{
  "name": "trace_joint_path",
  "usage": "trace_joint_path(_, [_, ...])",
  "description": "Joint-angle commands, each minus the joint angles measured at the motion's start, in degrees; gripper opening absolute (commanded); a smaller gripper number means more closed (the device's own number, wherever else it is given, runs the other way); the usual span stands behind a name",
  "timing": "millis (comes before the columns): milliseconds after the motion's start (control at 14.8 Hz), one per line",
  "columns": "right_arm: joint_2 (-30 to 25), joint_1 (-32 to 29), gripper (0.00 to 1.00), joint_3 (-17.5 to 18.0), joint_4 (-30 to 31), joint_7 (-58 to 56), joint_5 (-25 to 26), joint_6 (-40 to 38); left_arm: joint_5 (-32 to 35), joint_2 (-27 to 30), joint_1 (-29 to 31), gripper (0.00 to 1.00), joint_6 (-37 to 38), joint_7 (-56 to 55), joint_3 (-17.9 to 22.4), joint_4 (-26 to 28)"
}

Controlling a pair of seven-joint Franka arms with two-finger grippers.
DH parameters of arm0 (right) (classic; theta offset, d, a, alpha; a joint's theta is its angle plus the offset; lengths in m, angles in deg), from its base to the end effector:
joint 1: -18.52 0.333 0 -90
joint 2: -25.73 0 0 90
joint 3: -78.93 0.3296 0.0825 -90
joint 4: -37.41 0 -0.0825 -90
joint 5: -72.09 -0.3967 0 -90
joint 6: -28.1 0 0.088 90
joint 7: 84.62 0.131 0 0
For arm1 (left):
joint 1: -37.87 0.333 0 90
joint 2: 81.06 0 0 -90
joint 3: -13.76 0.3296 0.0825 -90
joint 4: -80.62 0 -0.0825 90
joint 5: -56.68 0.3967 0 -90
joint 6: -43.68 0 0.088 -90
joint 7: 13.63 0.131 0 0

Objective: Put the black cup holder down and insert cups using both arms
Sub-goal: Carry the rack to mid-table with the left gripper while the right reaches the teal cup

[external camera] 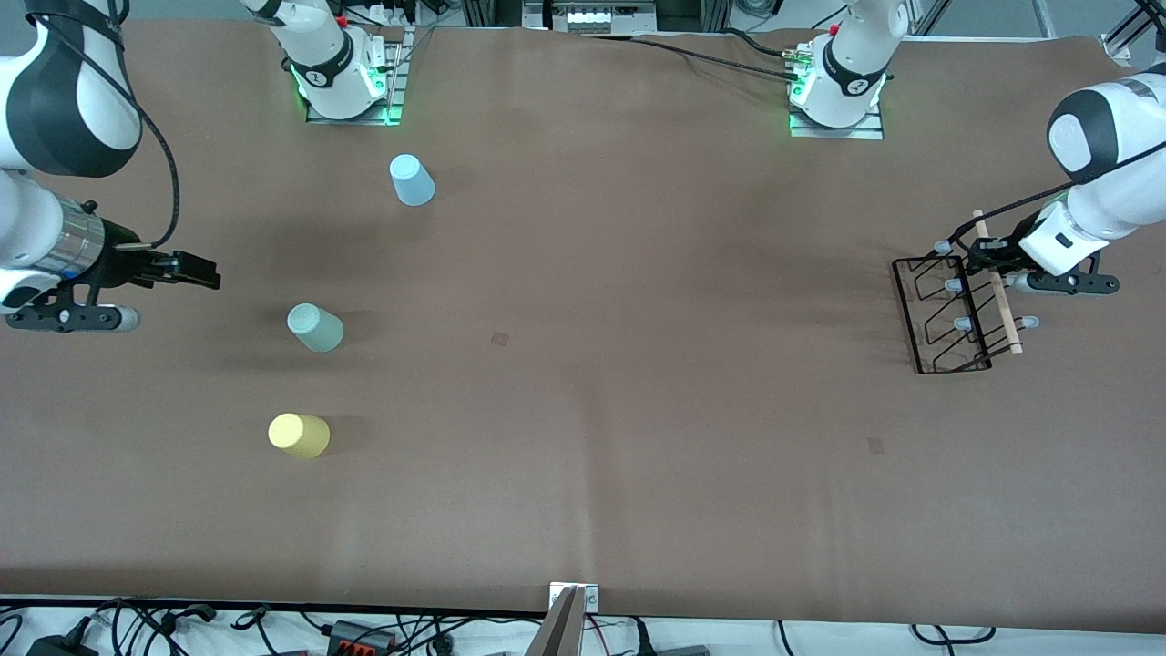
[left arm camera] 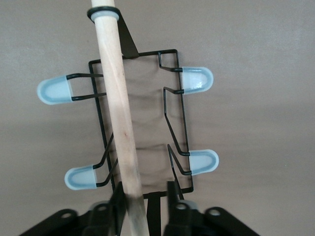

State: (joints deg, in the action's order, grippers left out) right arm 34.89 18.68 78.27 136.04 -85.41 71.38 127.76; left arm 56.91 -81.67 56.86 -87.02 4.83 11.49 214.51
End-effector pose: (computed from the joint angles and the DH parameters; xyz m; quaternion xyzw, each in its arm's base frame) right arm 0.6054 -0.0035 0.4605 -0.9975 -0.0011 0.0708 0.0059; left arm 0.4845 0.1457 0.3060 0.9993 -0.0165 -0.0320 0.0088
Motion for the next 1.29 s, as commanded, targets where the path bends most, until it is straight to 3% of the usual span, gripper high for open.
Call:
trace_joint_path(0, [0.85,0.55,1.0,0.13,-0.11,0.0,-0.7,1.23,1.35,0.08,0.69,0.27,-0.96,0.96,-0.54,0.4])
trace_joint_path(271, [1.12,1.16,1.0,0.13,0.5,0.09,-0.7,2.56,1.35,0.08,0.6,0.05,0.78,0.79,-0.63,-0.21])
trace_joint_path(473, [1.03,1.25,1.0,0.13,0.5,0.0,-0.7,2.47,1.35,0.17,0.52,0.02,4.29,0.26,-0.72,-2.49])
trace_joint_path(744, [1.38,3.71,1.0,0.13,0.59,0.26,-0.62,4.23,0.56,0.17,-1.24,0.01,16.84,-0.7,-2.38,-10.74])
trace_joint_path(1014, [3.22,4.33,1.0,0.13,0.51,3.34,-0.18,4.84,-3.83,0.08,-1.33,0.01,30.91,-10.08,-10.18,-20.49])
trace_joint_path(1217, [4.63,4.15,1.0,0.13,0.5,3.34,0.0,5.72,-5.58,-3.07,-1.51,0.01,37.43,-23.16,-20.72,-28.92])
